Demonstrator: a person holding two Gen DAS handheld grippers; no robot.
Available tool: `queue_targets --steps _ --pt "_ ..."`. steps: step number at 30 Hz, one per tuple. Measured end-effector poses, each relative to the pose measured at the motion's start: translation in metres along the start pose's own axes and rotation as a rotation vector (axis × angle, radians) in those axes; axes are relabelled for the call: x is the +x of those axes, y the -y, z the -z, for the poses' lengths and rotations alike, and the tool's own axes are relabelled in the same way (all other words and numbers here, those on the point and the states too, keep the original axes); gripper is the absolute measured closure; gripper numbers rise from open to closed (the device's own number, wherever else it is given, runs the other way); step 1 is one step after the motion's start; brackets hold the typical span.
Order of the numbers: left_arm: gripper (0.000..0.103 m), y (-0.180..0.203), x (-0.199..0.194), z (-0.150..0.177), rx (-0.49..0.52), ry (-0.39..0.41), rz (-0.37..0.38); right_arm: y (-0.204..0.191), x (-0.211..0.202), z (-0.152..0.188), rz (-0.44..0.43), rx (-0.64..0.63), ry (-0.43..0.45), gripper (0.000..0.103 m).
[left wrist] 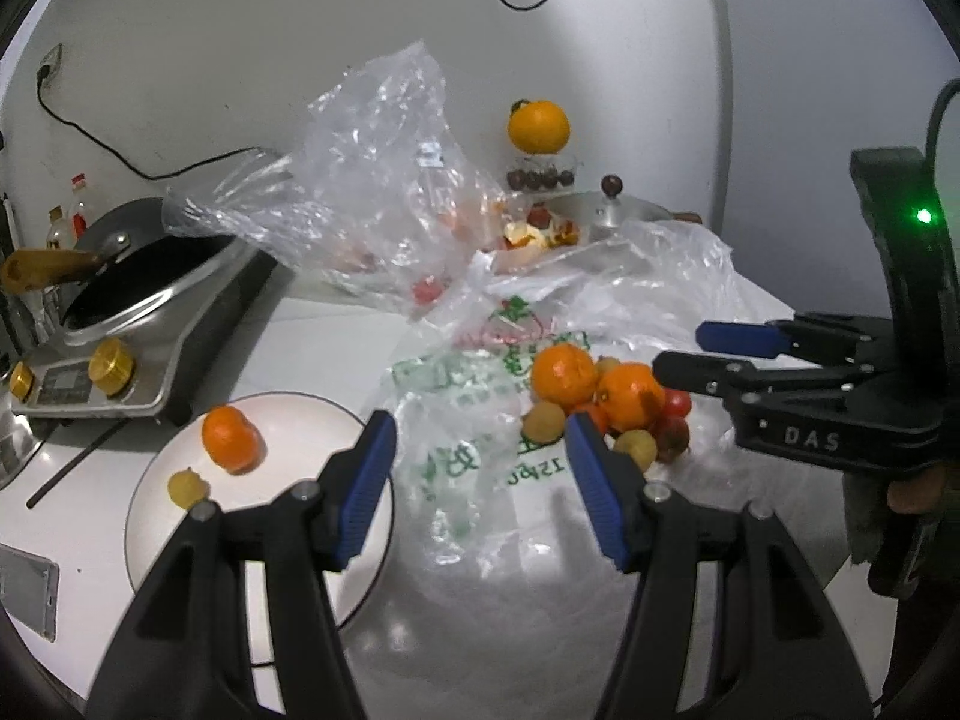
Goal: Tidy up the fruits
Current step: 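Move both open tools back to the fruit pile in the bag, then grasp another tangerine with the right tool while the left tool grasps a yellow fruit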
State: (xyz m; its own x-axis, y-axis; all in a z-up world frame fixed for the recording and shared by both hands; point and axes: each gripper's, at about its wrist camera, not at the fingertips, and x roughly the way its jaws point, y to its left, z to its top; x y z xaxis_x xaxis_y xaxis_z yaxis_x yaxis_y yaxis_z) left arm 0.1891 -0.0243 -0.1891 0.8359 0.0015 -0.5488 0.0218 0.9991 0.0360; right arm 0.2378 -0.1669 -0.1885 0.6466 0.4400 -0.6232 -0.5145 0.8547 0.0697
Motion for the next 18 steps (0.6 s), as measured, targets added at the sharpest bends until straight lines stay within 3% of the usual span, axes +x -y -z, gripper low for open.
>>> queue_targets --steps 18 --pt "0.043 0.011 0.036 0.003 -0.014 -0.071 -0.004 -0.002 0.044 0.000 -0.059 -0.084 -0.111 0.052"
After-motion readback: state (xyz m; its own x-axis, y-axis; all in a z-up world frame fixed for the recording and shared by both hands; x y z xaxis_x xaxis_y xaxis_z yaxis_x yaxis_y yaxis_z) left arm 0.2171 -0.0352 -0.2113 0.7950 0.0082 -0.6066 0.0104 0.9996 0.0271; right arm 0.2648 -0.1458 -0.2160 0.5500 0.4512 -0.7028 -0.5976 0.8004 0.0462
